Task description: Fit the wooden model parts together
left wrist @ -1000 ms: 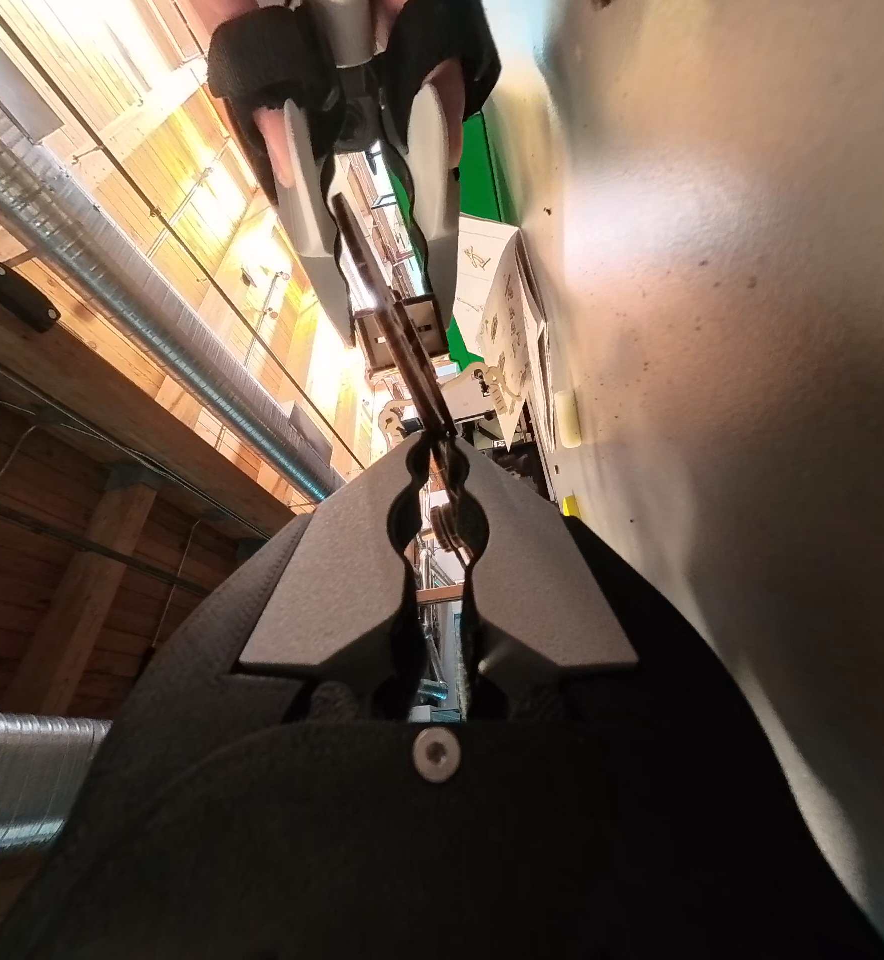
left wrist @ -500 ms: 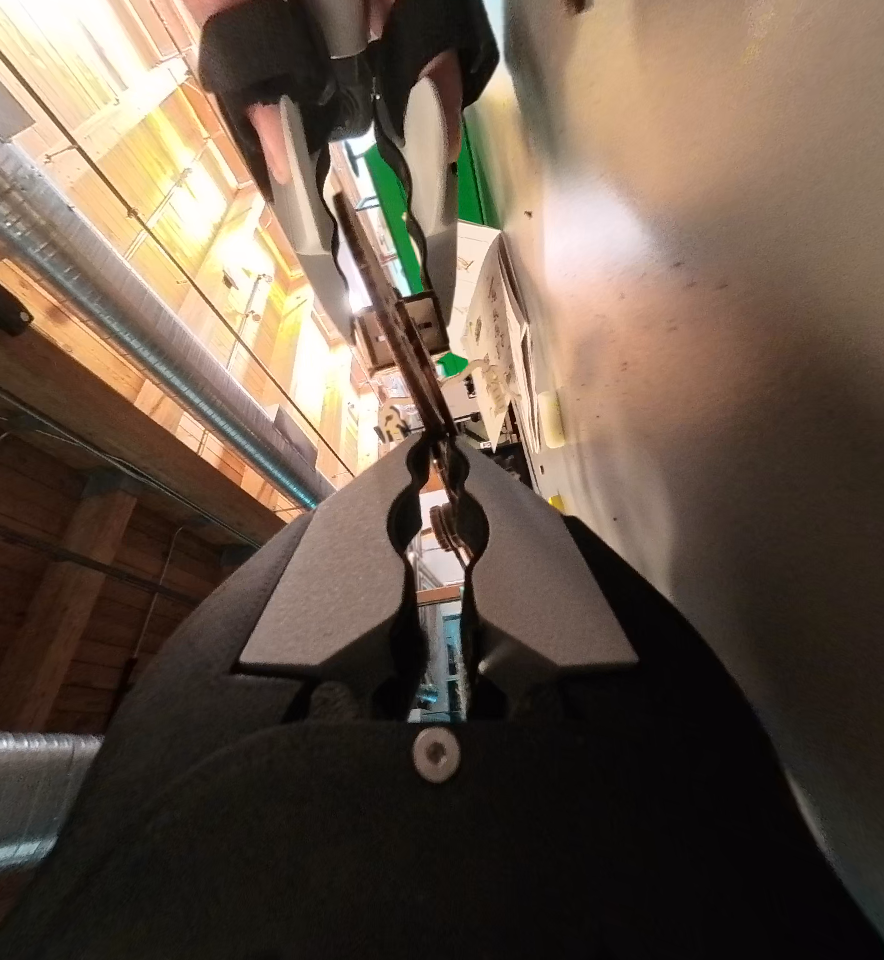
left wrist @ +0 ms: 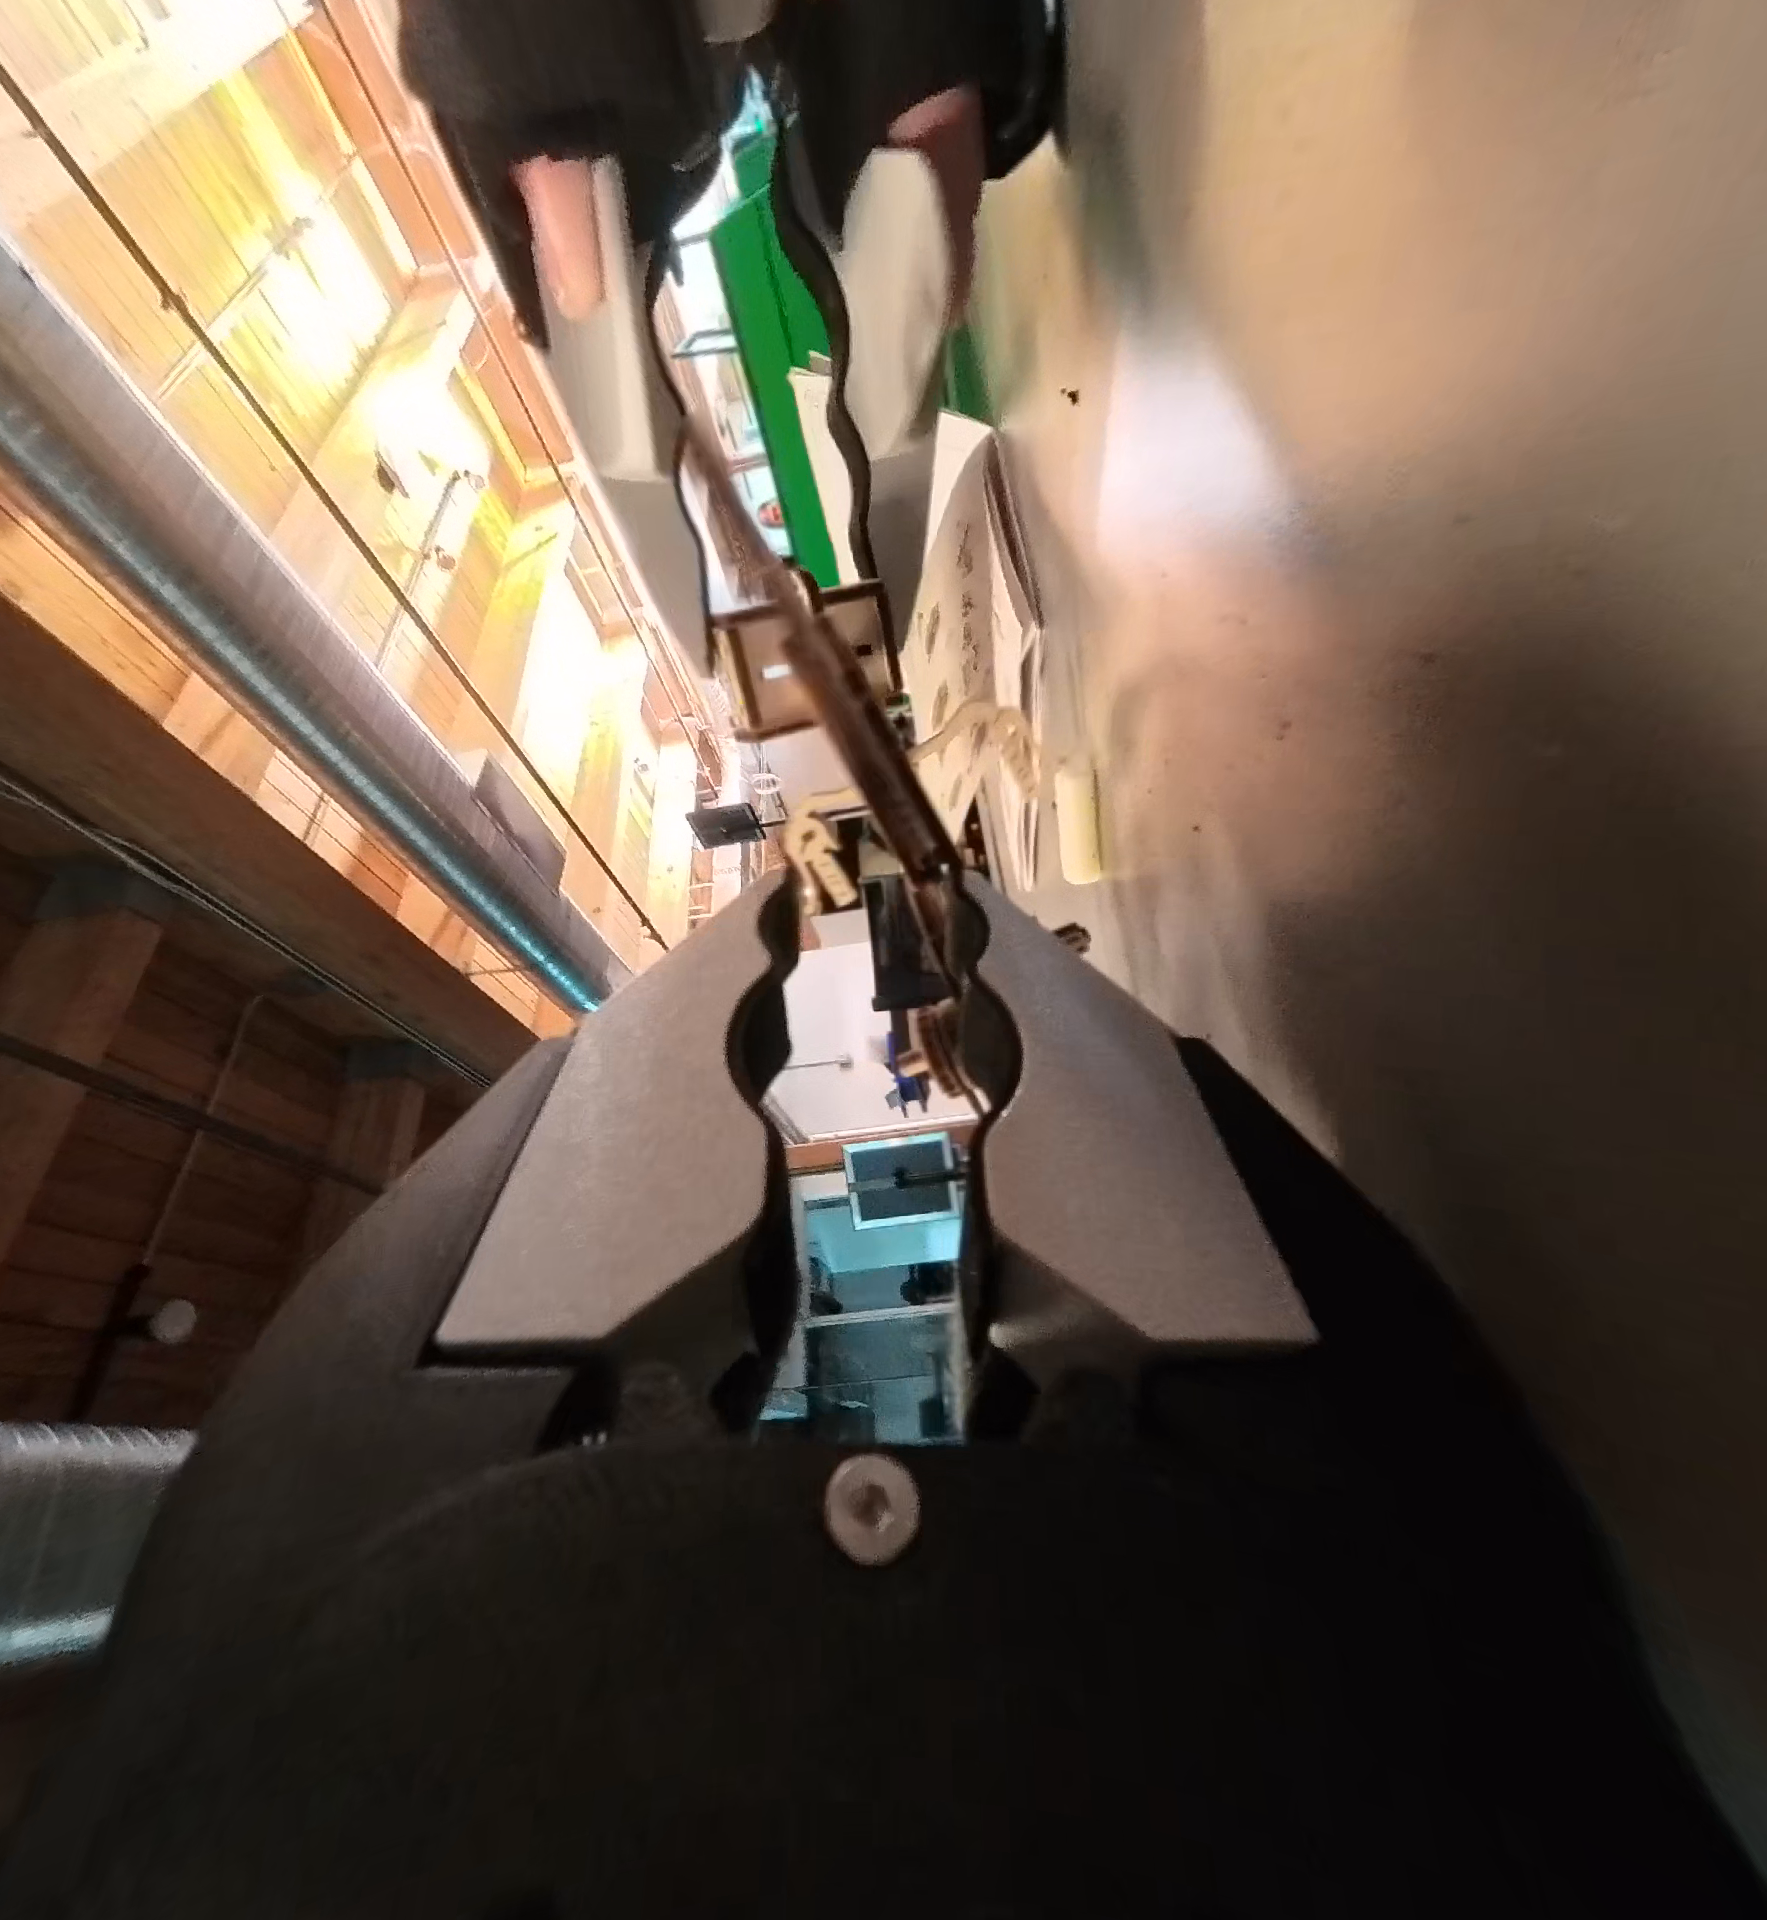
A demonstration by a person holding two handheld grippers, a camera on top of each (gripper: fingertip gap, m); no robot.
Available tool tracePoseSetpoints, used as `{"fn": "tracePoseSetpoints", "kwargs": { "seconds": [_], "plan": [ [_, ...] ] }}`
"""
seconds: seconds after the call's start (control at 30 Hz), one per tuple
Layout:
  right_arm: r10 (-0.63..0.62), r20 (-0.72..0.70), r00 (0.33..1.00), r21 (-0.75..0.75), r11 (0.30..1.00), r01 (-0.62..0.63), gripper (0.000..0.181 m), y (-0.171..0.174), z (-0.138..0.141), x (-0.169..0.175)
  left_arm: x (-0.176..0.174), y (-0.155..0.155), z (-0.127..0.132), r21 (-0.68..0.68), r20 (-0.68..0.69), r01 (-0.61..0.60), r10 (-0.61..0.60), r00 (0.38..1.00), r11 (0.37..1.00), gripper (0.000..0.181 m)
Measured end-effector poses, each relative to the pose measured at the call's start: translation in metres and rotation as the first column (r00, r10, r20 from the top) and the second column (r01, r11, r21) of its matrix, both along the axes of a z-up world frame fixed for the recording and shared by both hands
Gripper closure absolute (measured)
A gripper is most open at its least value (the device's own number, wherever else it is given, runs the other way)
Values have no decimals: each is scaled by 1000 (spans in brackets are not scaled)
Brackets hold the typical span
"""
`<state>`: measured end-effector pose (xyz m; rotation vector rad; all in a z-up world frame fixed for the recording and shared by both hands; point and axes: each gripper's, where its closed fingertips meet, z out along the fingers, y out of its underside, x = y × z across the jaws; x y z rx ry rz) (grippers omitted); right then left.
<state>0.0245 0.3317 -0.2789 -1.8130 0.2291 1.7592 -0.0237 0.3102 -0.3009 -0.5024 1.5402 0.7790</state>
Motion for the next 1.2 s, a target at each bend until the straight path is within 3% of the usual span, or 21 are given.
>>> {"fn": "tracePoseSetpoints", "kwargs": {
  "seconds": [0.23,0.43,0.6,1.2],
  "plan": [
    [19,1,1000,-2,1000,-19,146,-5,0,-8,2,-8,-5,-97,32,28,-25,999,995,134],
    [12,-5,1000,2,1000,-12,146,-7,0,-7,6,-11,-7,-82,16,44,-43,999,996,145],
    [-20,36,999,12,1000,19,146,-2,-2,5,7,-15,-6,-4,-23,65,-65,998,998,175],
    [-3,66,998,8,1000,2,145,-8,-5,4,8,-12,-1,30,-57,54,-52,997,998,177]
  ]
}}
